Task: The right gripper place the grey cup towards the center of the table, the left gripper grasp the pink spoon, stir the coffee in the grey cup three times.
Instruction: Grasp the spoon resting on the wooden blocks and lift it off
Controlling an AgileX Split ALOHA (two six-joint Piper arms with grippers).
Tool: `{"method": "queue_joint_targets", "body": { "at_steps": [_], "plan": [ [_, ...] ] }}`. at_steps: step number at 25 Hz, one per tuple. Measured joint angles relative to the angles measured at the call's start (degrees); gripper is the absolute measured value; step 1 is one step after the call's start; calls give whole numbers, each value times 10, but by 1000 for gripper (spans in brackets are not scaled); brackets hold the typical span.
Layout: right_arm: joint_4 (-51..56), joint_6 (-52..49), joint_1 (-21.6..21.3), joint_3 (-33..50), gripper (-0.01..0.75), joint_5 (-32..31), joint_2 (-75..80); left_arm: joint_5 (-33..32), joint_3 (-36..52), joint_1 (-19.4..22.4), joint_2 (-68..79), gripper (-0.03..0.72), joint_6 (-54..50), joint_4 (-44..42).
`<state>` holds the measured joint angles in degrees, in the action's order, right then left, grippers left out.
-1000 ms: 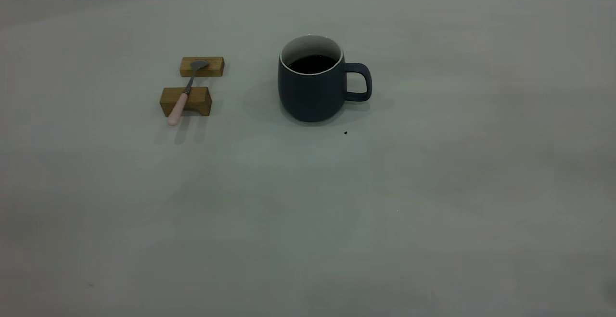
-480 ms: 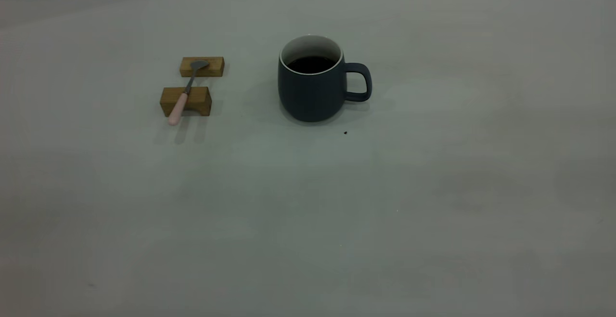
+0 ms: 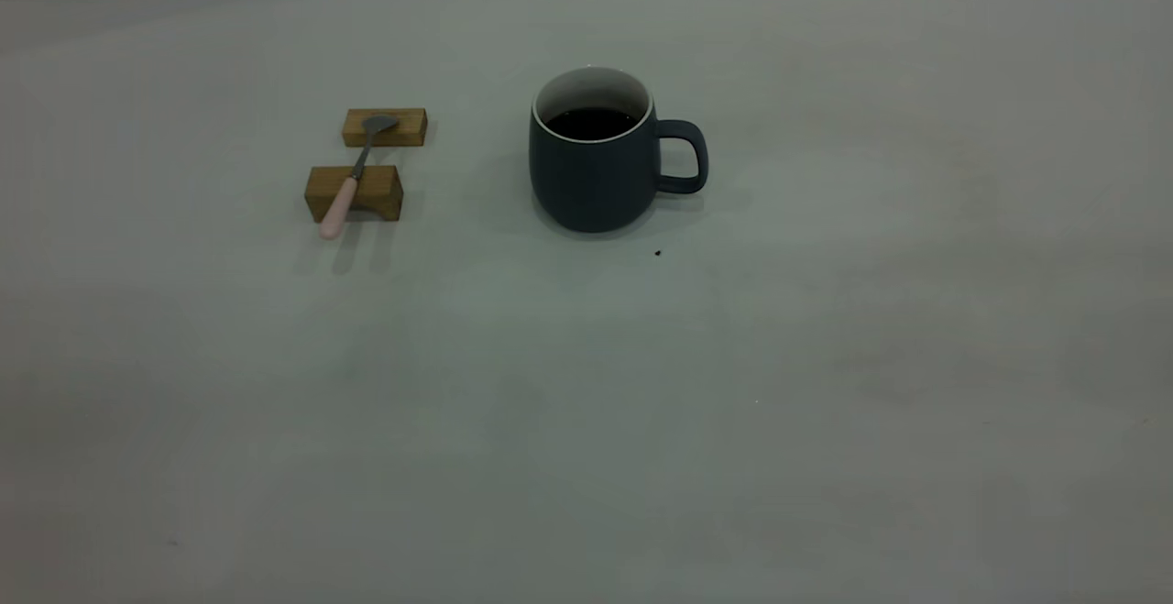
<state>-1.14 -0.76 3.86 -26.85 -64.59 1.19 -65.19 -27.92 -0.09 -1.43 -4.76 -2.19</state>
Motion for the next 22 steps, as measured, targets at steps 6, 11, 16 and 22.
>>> {"method": "queue_joint_targets", "body": {
  "at_steps": [6,11,16,22],
  "plan": [
    [0,-1,2,0,536,0,0,0,0,0,0,500,0,0],
    [0,-1,2,0,536,-1,0,0,0,0,0,500,0,0],
    [0,-1,2,0,536,-1,0,4,-8,0,34,504,-1,6],
    [0,0,2,0,535,-1,0,35,-65,0,242,571,-2,30]
  ]
}}
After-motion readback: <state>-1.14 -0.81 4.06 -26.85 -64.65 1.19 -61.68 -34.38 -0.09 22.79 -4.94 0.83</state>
